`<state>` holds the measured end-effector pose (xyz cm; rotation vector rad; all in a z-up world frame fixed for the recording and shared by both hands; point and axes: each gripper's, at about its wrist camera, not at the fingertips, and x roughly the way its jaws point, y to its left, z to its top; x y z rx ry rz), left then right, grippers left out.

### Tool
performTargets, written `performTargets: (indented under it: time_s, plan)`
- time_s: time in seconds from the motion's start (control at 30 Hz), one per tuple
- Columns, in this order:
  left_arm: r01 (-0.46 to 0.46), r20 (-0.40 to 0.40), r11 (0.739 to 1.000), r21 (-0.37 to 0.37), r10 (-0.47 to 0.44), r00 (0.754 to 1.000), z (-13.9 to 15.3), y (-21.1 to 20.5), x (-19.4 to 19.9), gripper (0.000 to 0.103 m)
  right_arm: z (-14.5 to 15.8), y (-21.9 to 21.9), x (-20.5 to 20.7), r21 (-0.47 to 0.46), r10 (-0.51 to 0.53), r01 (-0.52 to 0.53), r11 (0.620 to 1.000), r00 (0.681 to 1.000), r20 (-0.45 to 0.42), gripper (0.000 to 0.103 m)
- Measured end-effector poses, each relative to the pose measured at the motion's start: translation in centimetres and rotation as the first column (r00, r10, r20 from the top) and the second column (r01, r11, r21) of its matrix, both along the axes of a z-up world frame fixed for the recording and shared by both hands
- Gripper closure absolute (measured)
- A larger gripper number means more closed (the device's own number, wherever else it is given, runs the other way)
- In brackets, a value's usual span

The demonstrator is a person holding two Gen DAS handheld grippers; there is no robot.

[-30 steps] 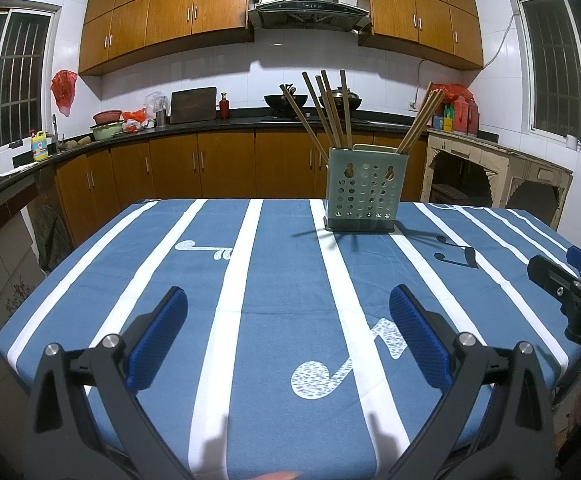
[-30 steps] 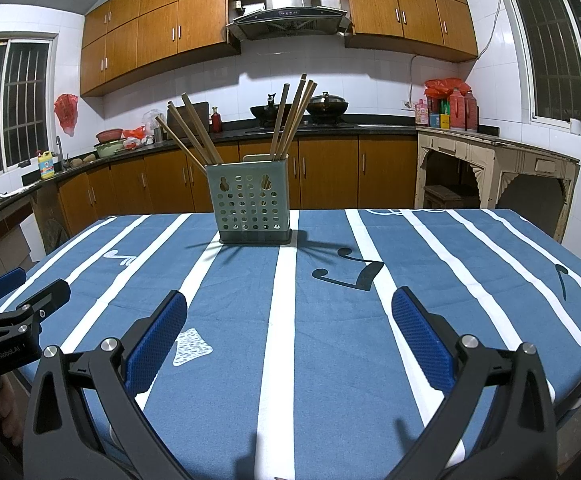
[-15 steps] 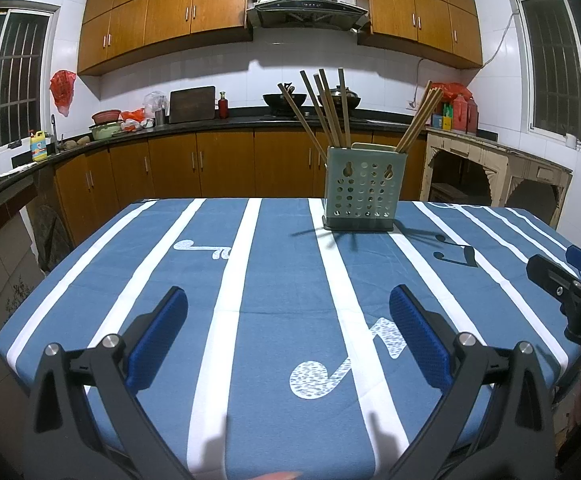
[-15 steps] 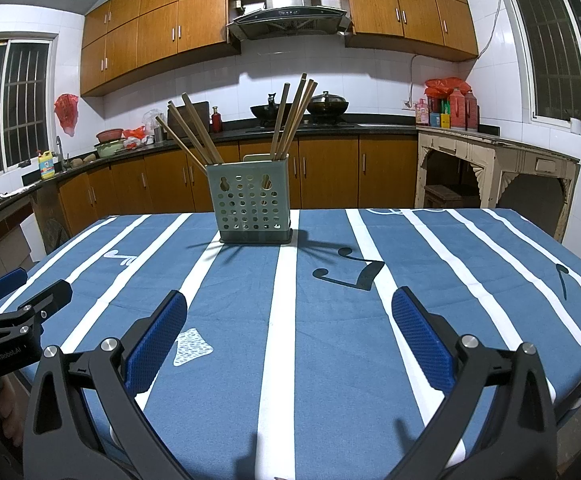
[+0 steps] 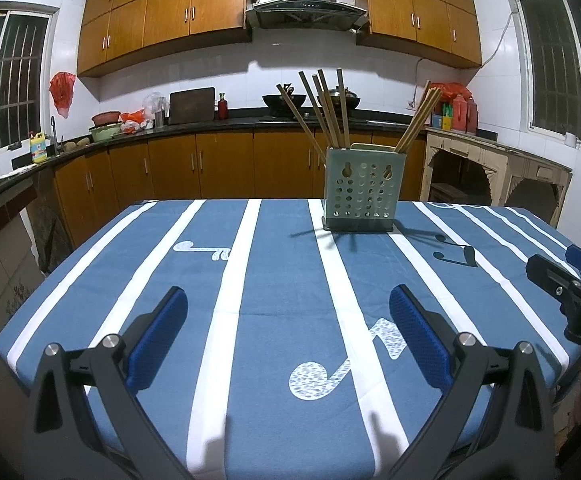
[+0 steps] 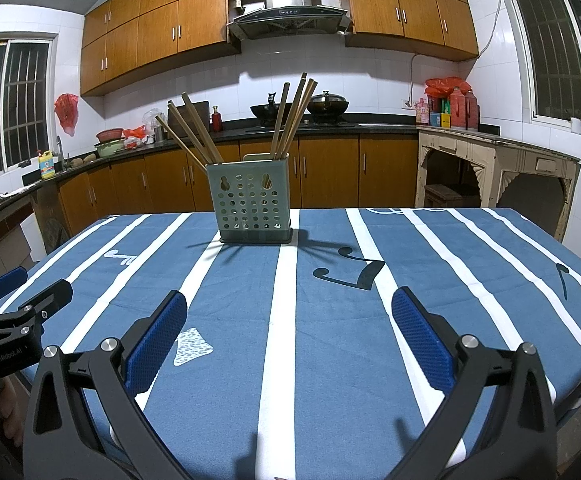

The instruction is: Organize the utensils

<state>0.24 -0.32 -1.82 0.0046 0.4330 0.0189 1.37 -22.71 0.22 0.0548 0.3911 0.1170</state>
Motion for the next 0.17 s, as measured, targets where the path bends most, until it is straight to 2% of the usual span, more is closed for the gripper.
performTargets:
  time_s: [0.17]
  plan:
    - [-0.005, -0.006, 1.000, -0.011, 0.005, 1.000, 0.01, 0.36, 0.01, 0.004, 0.00, -0.03, 0.00, -0.001, 0.001, -0.001, 1.000, 1.000, 0.000, 0.002]
